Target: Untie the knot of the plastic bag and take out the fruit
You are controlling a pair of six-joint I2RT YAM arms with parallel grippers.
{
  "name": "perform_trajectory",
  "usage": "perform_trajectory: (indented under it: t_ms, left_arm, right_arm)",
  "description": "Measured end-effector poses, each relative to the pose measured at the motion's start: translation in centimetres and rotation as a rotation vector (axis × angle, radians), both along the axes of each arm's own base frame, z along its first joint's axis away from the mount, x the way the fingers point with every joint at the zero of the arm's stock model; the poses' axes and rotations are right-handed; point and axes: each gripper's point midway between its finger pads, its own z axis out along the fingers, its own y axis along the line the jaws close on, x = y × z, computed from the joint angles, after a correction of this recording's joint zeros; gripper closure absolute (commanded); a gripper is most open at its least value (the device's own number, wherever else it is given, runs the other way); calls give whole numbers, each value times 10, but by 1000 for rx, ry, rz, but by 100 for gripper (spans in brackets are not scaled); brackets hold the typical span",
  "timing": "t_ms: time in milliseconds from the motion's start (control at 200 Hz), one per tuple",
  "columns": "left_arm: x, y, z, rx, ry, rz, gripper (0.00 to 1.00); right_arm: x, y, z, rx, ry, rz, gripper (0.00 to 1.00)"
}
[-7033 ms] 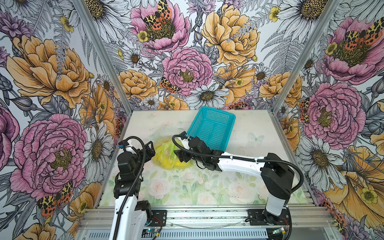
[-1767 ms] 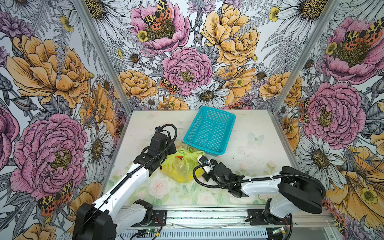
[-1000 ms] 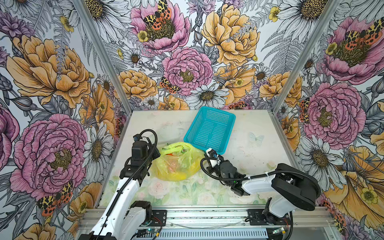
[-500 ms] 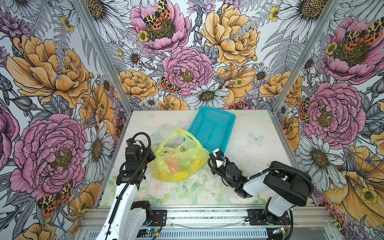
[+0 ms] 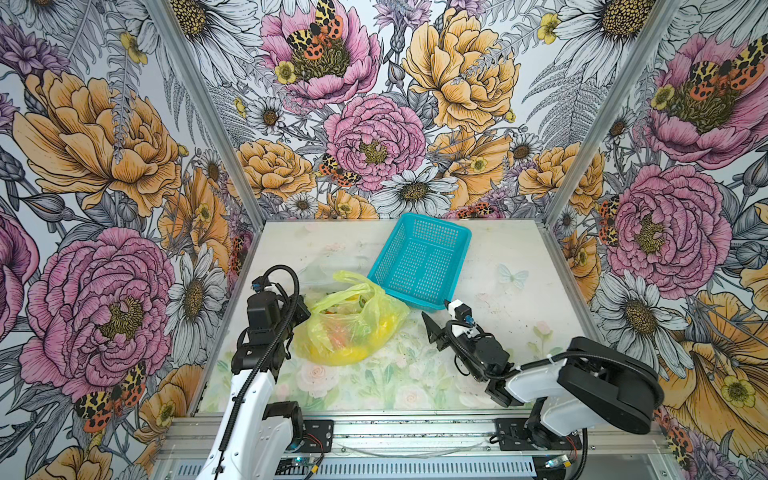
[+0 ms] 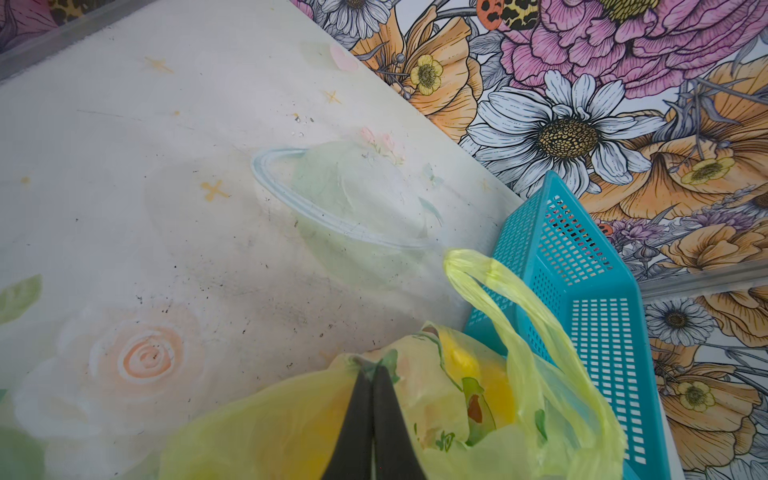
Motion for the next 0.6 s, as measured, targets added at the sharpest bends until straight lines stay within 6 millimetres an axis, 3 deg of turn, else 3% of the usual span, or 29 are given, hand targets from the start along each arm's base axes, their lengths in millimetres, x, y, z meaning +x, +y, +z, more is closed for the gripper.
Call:
perform_trajectory:
  t_ms: [85,175,275,325,385,600]
  left_arm:
    - [-1,0,3,1,-11,1,82]
    - [-3,1,11,-3,-38,12,60]
    - [-9,4,21,3,-72,35,33]
    - [-13,7,25,20,-88,44,19]
    - [-18,8,30,26,-104,55,11]
    - [-37,-7,61,77,-229,-1,4]
  right_arm:
    - [-1,-1,43,49,-31,6,23]
    - [6,9,92,74,-45,18,21]
    - [14,22,119,62,-22,36,20]
    - [18,30,118,28,11,47,20]
    - [25,43,108,-25,63,60,19]
    - [69,78,53,-208,305,92,20]
